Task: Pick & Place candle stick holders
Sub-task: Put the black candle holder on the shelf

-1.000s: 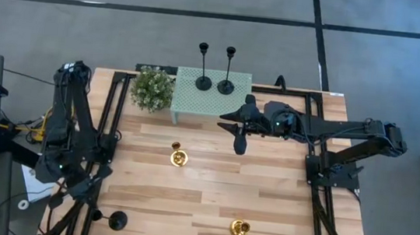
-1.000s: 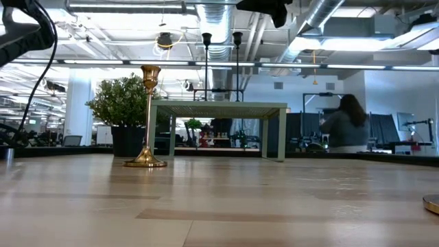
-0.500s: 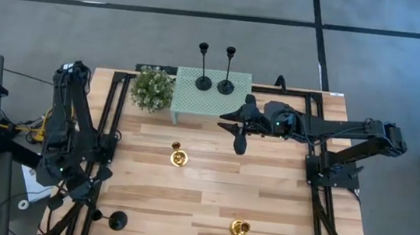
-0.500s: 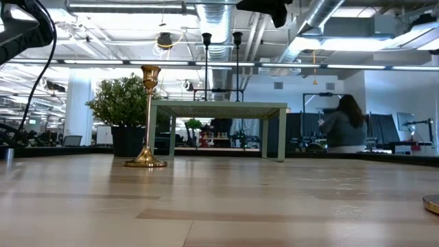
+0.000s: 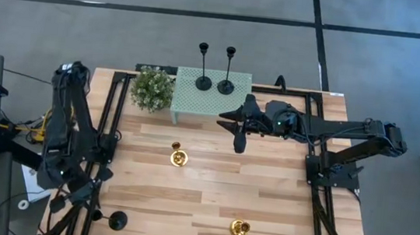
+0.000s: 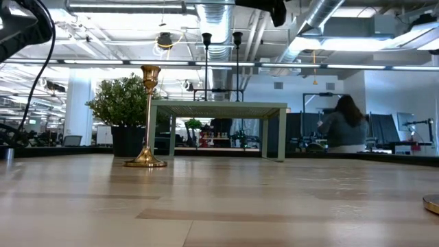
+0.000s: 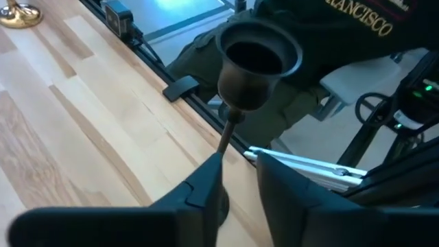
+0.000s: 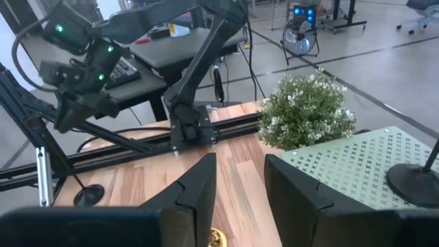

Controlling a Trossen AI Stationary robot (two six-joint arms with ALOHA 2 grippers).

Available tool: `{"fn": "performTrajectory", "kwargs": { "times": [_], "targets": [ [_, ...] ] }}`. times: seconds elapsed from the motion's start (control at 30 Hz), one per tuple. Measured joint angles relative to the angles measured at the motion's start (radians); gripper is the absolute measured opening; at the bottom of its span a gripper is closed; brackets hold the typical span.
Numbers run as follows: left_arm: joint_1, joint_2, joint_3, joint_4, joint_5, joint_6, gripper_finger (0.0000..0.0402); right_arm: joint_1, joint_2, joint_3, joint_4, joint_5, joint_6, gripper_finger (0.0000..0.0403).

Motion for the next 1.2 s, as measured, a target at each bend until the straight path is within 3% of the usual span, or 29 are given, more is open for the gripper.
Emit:
{"fn": "performTrajectory", "kwargs": {
  "times": [0.37, 0.63, 1.03, 1.2],
  "targets": [
    [0.001, 0.181, -0.002, 0.054, -0.046, 0.0, 0.016, 0.0, 0.0, 0.0, 0.009, 0.001, 0.0, 0.0115],
    [0.017, 0.261, -0.002, 0.106, -0.066, 0.014, 0.0163, 0.0, 0.0, 0.0, 0.009, 0.001, 0.0, 0.0115],
    [0.018, 0.268, -0.003, 0.138, -0.081, 0.034, 0.0163, 0.001, 0.0, 0.0, 0.008, 0.0, 0.0, 0.0115],
    [0.018, 0.269, -0.003, 0.169, -0.099, 0.088, 0.0142, 0.001, 0.0, 0.0, 0.008, 0.0, -0.001, 0.0115]
  ]
}}
